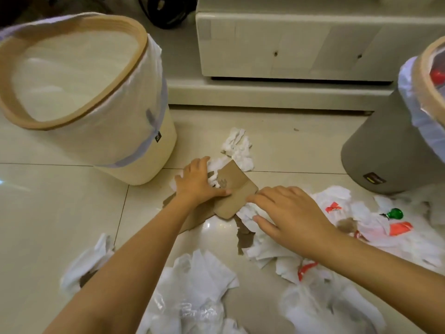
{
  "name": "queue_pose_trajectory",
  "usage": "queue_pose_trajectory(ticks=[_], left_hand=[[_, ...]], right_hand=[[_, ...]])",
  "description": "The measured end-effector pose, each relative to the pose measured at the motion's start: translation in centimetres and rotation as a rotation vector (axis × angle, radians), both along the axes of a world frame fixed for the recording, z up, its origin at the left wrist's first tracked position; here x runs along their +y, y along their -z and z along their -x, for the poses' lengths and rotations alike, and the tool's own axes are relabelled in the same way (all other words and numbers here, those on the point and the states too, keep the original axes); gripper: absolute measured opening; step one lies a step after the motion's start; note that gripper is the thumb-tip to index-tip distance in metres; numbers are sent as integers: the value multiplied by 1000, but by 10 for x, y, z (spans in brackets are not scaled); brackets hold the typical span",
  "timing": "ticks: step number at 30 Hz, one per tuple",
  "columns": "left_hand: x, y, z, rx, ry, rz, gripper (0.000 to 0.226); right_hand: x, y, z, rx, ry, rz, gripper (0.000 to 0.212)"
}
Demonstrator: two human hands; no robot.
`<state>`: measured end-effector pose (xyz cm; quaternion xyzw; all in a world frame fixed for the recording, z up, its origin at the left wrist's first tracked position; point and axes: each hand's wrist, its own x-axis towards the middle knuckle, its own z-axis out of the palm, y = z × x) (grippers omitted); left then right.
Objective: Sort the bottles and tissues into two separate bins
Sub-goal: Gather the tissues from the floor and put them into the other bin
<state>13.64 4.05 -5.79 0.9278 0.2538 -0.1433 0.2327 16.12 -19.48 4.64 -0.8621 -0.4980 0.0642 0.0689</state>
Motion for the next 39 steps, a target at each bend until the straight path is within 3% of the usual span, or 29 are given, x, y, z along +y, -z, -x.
queue_pose_trajectory(ticks=[6, 20, 26, 32, 39], left_hand=[[-18, 12, -1, -39, 59, -101, 101], [-7, -10, 23, -255, -44, 181, 38], [24, -45, 41, -289, -163, 325, 40], [36, -72, 57, -282, -227, 295, 43], [42, -69, 75, -257, -259, 299, 39]], right_hand=[[-4, 17, -6, 42, 60, 66, 37], [0, 38, -3, 97, 148, 120, 36], [10, 41, -11, 203, 182, 181, 42], [35, 64, -10, 347, 234, 382, 70], [49, 85, 0, 268, 210, 532, 85]])
